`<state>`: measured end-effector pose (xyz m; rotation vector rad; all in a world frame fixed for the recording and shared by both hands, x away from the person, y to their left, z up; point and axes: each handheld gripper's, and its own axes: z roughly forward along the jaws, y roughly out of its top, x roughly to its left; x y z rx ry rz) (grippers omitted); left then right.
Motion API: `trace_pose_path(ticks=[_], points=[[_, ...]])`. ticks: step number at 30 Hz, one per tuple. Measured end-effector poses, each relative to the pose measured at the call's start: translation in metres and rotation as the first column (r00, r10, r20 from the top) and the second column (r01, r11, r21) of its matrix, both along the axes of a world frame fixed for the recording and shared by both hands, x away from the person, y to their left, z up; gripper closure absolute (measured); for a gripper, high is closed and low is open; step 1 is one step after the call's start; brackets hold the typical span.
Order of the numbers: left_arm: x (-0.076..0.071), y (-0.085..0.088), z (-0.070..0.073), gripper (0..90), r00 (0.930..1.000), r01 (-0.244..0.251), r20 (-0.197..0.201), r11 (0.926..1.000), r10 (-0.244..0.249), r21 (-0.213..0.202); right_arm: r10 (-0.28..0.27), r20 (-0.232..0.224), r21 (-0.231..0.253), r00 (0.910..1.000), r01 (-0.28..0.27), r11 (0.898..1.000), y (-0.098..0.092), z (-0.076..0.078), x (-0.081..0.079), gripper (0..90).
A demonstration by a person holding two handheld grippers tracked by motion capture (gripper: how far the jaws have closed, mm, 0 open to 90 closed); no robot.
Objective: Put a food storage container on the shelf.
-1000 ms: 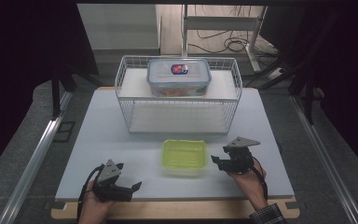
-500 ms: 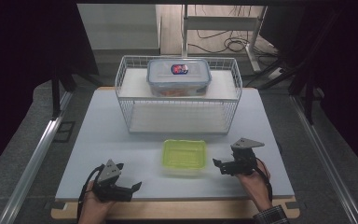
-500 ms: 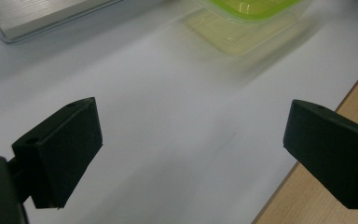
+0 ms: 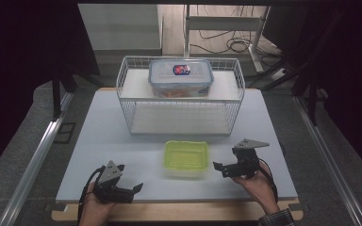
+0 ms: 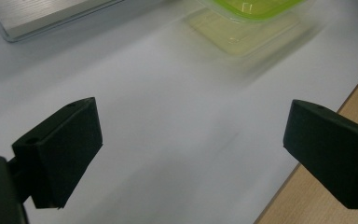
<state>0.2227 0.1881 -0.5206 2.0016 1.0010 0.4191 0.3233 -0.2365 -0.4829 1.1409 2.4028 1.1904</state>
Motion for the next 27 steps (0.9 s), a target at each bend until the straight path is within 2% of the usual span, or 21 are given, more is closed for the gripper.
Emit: trace_pose_path(ticks=[1,3,4,6,7,8,9,10,11,13,14,15,16,19,20,22,27], points=[[0.000,0.000,0.000,4.5,1.0000,0.000,0.000,1.0000,0.000,0.001,-0.001,0.004,-0.007,1.0000,0.001,1.000,0.001,-0.001,-0.001,0.5],[0.000,0.000,0.000,4.5,1.0000,0.000,0.000,1.0000,0.000,0.001,0.006,-0.014,-0.016,0.9999,-0.006,1.000,0.004,0.000,-0.001,2.2],[0.000,0.000,0.000,4.5,1.0000,0.000,0.000,1.0000,0.000,0.002,0.001,-0.021,-0.002,0.9998,-0.001,1.000,0.006,0.001,-0.001,6.4],[0.000,0.000,0.000,4.5,1.0000,0.000,0.000,1.0000,0.000,0.003,0.003,-0.020,0.012,0.9998,-0.003,1.000,0.007,0.002,0.000,8.2],[0.000,0.000,0.000,4.5,1.0000,0.000,0.001,1.0000,0.000,0.003,0.000,-0.041,0.046,0.9992,0.002,0.999,0.008,0.004,0.001,13.4],[0.000,0.000,0.000,4.5,1.0000,0.000,0.001,1.0000,0.000,0.003,0.000,-0.041,0.046,0.9992,0.002,0.999,0.008,0.004,0.001,13.4],[0.000,0.000,0.000,4.5,1.0000,0.002,0.001,1.0000,-0.002,0.006,-0.009,-0.059,0.097,0.9982,0.015,0.995,0.010,0.004,0.004,18.8],[0.000,0.000,0.000,4.5,1.0000,0.002,0.001,1.0000,-0.002,0.006,-0.013,-0.068,0.113,0.9976,0.020,0.993,0.010,0.004,0.005,21.7],[0.000,0.000,0.000,4.5,1.0000,0.001,0.001,1.0000,-0.001,0.006,-0.013,-0.068,0.113,0.9976,0.020,0.993,0.010,0.004,0.005,21.7],[0.000,0.000,0.000,4.6,1.0000,0.002,0.002,1.0000,-0.002,0.007,-0.031,-0.114,0.132,0.9930,0.046,0.990,0.014,0.002,0.010,31.4],[0.000,0.000,0.000,4.6,1.0000,0.003,0.001,1.0000,-0.003,0.006,-0.031,-0.114,0.132,0.9930,0.046,0.990,0.014,0.002,0.010,31.4],[0.000,0.000,0.000,4.6,1.0000,0.003,0.001,1.0000,-0.003,0.006,-0.032,-0.147,0.150,0.9887,0.054,0.987,0.016,0.000,0.014,37.4],[0.000,0.000,0.000,4.6,1.0000,0.003,0.001,1.0000,-0.003,0.006,-0.032,-0.147,0.150,0.9887,0.054,0.987,0.016,0.000,0.014,37.4],[0.000,0.000,0.000,4.6,1.0000,0.003,0.000,1.0000,-0.003,0.007,-0.039,-0.193,0.176,0.9805,0.074,0.982,0.020,-0.004,0.019,44.5],[0.000,0.000,0.000,4.6,1.0000,0.003,0.000,1.0000,-0.003,0.006,-0.052,-0.226,0.176,0.9727,0.093,0.980,0.022,-0.006,0.023,49.7],[0.000,0.000,0.000,4.6,1.0000,0.004,0.001,1.0000,-0.004,0.007,-0.061,-0.255,0.193,0.9650,0.113,0.975,0.022,-0.008,0.027,53.5],[0.000,0.000,0.000,4.6,1.0000,0.005,0.000,1.0000,-0.005,0.007,-0.058,-0.342,0.223,0.9380,0.141,0.965,0.025,-0.016,0.038,57.6]])
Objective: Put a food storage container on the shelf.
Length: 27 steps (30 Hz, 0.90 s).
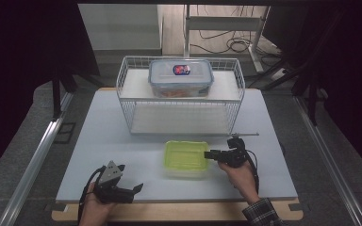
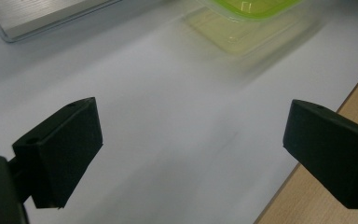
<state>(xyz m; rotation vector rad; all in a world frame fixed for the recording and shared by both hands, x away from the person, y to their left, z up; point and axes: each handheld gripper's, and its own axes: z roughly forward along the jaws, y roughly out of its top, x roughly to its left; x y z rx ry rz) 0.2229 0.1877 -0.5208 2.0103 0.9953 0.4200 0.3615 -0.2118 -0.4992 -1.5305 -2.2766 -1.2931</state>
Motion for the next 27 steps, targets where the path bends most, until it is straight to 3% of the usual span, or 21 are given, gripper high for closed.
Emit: trace_pose_path(ticks=[4,9,12,19,27], points=[[0.000,0.000,0.000,4.6,1.0000,0.001,0.002,1.0000,-0.001,0.000,0.001,-0.061,0.002,0.9981,-0.001,1.000,0.004,-0.007,0.006,61.4],[0.000,0.000,0.000,4.6,1.0000,0.004,0.003,1.0000,-0.004,0.004,-0.009,-0.182,0.095,0.9832,0.027,0.995,0.001,-0.010,0.014,73.7],[0.000,0.001,0.001,4.6,1.0000,0.001,0.004,1.0000,-0.001,0.002,0.011,-0.228,0.154,0.9735,0.025,0.988,0.001,-0.012,0.017,78.9],[-0.001,0.001,0.001,4.6,1.0000,0.000,0.006,1.0000,0.000,0.002,0.043,-0.216,0.148,0.9754,-0.011,0.989,0.005,-0.009,0.017,80.3],[-0.001,0.002,0.001,4.6,1.0000,-0.005,0.008,1.0000,0.005,-0.003,0.049,-0.181,0.195,0.9823,-0.013,0.981,0.000,0.001,0.015,80.4]])
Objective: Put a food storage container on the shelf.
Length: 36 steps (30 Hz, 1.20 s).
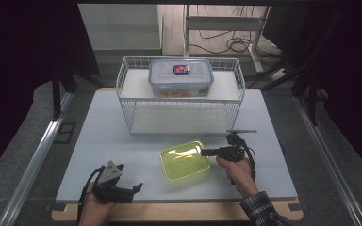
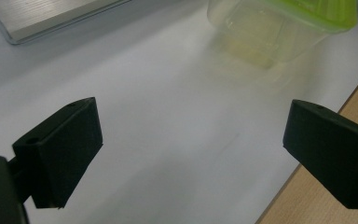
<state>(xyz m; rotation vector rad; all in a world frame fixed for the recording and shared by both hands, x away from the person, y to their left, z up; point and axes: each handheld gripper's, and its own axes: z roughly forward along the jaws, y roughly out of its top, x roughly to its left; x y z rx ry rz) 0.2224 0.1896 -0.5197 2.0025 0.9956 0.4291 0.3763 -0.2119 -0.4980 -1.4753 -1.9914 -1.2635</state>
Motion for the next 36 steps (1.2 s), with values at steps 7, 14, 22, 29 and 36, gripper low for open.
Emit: trace_pose_path(ticks=[7,14,22,29,36], points=[[0.000,0.001,0.000,4.1,1.0000,-0.001,0.003,1.0000,0.001,-0.003,-0.003,0.043,0.010,0.9991,0.003,1.000,-0.005,0.016,-0.002,80.4],[0.000,0.000,-0.001,3.6,1.0000,0.004,0.000,1.0000,-0.004,-0.004,-0.010,0.061,0.036,0.9981,0.008,0.999,-0.011,0.032,-0.002,80.4],[0.000,0.000,-0.001,3.6,1.0000,0.004,0.003,1.0000,-0.004,-0.007,-0.021,0.076,0.061,0.9969,0.016,0.998,-0.016,0.048,0.000,80.4],[0.000,0.000,-0.001,3.6,1.0000,0.004,0.000,0.9999,-0.004,-0.011,-0.028,0.089,0.082,0.9956,0.020,0.996,-0.019,0.063,0.001,80.4],[0.001,0.000,-0.001,3.6,1.0000,0.004,0.000,0.9999,-0.004,-0.011,-0.041,0.104,0.102,0.9937,0.031,0.994,-0.023,0.084,0.003,80.4]])
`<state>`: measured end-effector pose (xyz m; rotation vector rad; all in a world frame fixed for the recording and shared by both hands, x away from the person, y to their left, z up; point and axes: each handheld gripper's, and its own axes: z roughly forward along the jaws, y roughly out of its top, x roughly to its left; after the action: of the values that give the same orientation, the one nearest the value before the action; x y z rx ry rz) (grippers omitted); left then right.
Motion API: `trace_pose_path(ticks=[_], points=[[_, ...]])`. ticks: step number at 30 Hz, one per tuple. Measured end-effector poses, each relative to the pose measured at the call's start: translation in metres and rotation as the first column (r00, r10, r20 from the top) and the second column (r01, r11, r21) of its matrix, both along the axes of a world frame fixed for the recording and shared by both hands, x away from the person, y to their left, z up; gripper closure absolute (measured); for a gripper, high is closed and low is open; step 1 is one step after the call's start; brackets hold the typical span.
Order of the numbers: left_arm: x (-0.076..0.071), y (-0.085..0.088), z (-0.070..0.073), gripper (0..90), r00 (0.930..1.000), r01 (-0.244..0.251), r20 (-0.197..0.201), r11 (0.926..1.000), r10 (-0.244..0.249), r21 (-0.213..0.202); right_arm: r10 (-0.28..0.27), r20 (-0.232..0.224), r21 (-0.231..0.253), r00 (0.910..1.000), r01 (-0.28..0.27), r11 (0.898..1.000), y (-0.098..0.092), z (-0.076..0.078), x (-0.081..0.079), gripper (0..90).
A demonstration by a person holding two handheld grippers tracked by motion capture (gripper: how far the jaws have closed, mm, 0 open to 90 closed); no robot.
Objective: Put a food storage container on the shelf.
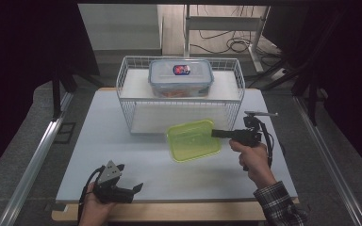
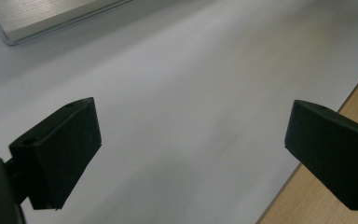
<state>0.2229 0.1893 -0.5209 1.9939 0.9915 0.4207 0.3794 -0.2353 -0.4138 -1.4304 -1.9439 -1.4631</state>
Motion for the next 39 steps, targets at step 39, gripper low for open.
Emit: trace_pose_path(ticks=[39], points=[[0.001,0.001,0.000,2.4,0.9998,0.019,-0.003,0.9994,-0.019,-0.028,-0.056,0.120,0.074,0.9913,0.047,0.996,0.004,0.102,0.024,80.5]])
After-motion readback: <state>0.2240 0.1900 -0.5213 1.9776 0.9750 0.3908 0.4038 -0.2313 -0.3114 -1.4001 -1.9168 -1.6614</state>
